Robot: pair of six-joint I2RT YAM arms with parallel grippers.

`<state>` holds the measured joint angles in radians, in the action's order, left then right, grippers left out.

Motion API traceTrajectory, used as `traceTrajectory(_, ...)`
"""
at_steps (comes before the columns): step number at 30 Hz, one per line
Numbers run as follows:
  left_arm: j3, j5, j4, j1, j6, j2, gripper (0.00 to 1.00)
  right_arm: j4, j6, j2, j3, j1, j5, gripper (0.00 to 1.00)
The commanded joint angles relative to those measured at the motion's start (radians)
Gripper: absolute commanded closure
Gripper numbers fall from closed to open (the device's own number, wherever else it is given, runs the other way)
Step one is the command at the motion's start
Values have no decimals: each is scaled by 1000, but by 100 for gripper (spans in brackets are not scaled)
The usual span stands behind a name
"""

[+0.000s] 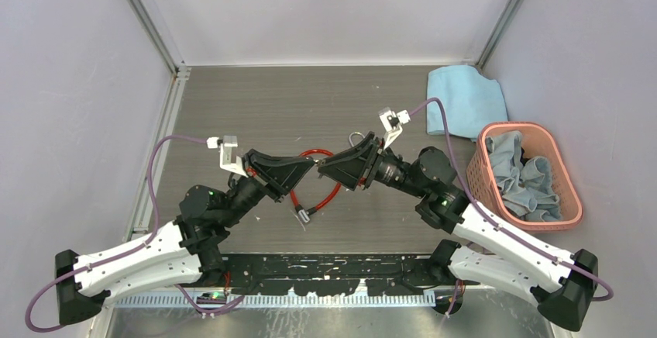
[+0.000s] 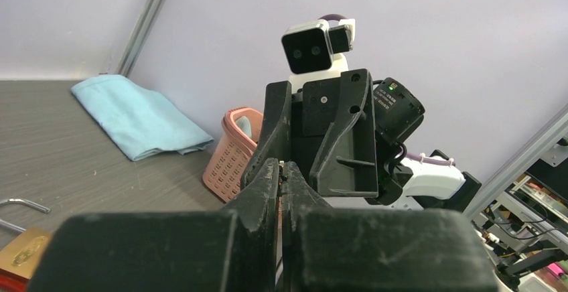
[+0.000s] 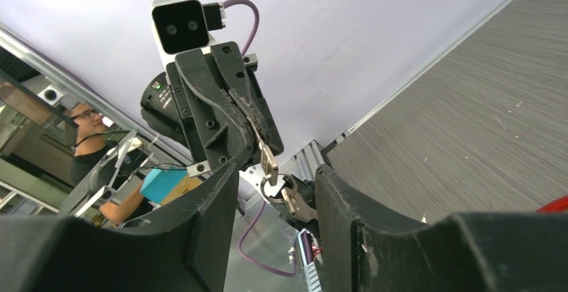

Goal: Unlock with the key

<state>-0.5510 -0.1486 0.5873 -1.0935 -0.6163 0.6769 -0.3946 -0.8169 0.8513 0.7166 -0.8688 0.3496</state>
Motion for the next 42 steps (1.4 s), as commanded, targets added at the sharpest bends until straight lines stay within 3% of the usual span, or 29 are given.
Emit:
traceTrajectory(1,-3,-21,64,-3,15,-11,100,17,58,-40,57,-7,-60,49)
traceTrajectory(24,-3,-38,91,-4,13,24,100,17,55,-9,88,-16,-21,64)
traceTrajectory(42,2,-58,79,-3,18,20,100,22,44,2,98,-19,-5,94)
